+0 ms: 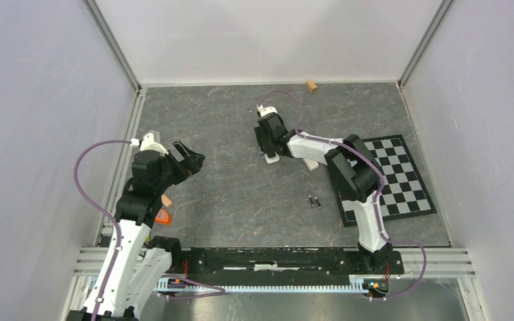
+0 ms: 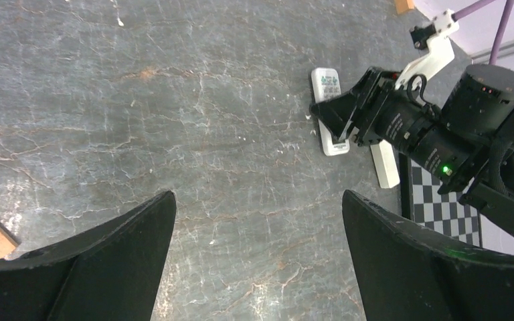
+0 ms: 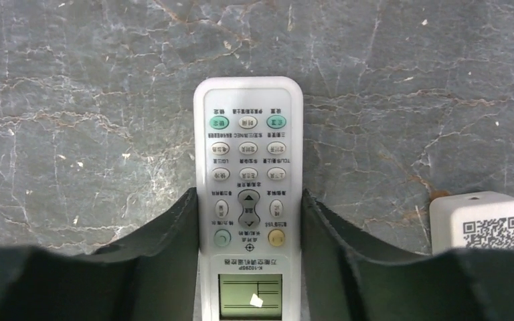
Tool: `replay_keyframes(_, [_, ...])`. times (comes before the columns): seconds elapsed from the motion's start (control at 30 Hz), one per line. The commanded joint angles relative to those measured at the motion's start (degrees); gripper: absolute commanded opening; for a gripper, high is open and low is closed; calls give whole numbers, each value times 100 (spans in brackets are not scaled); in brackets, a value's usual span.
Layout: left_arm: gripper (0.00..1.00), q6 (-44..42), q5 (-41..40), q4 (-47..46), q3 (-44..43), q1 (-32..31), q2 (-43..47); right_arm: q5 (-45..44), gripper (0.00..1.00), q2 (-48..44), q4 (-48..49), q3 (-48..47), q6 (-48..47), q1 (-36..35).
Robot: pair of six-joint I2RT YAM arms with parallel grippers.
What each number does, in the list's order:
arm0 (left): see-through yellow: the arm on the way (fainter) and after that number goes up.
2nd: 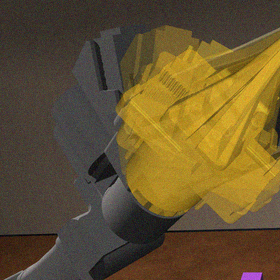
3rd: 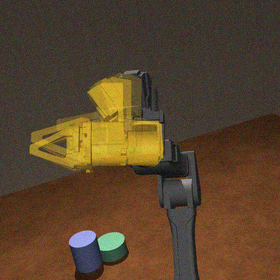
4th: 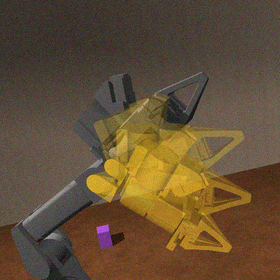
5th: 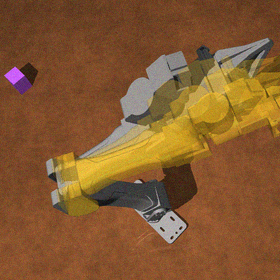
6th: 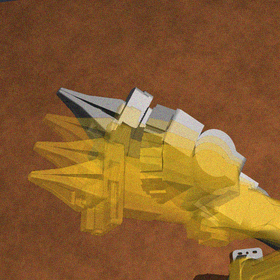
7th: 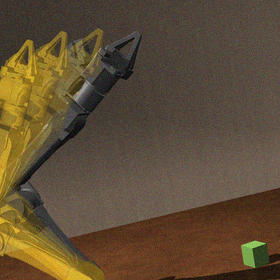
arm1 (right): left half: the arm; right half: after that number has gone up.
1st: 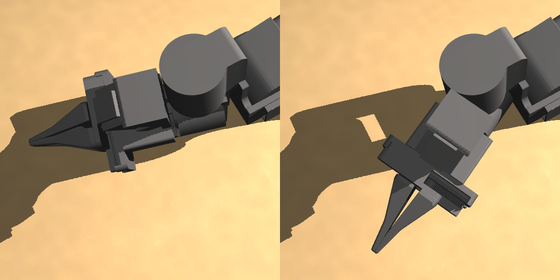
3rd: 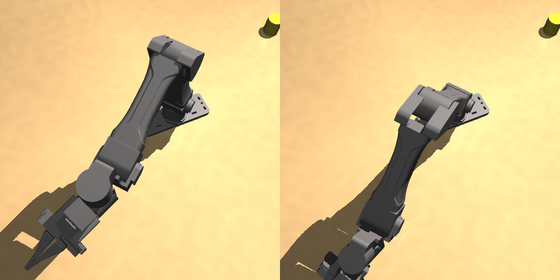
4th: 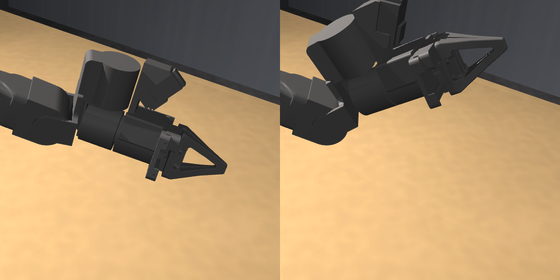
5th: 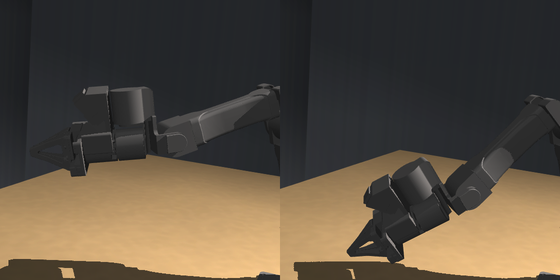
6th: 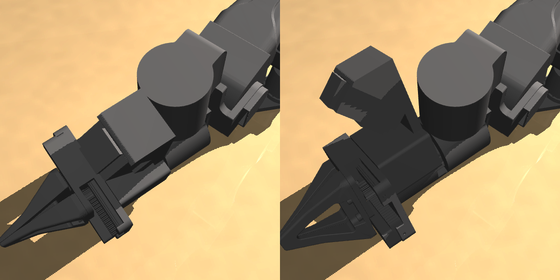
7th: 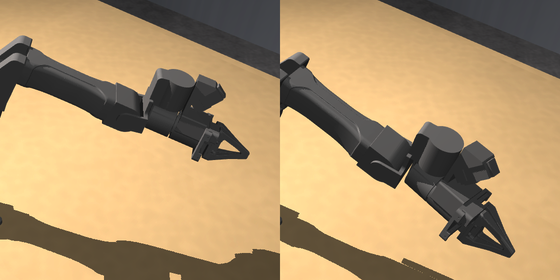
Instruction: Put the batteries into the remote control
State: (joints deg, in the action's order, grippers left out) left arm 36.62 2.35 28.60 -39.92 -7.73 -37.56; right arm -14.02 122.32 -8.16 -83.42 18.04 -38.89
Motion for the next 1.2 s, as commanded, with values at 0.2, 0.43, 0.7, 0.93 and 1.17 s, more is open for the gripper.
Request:
replay_keyframes(0.2, [100,-4,1789,-735,58,23,-643,2034,36,-1005,2022,1269,841,459])
replay_keyframes(0.43, [100,887,3086,-2424,564,-56,-954,4451,35,-1923,6482,3121,4251,734])
replay_keyframes(0.7, [100,1619,3337,-4243,680,-659,-1206,3990,34,-1768,10324,3778,7391,593])
replay_keyframes(0.93, [100,1677,3176,-4716,295,-1594,-1821,3798,35,-1939,10347,3640,7524,268])
replay_keyframes(1.17, [98,2462,3446,-5483,247,-1729,-2244,3731,36,-1992,10300,3606,7514,68])
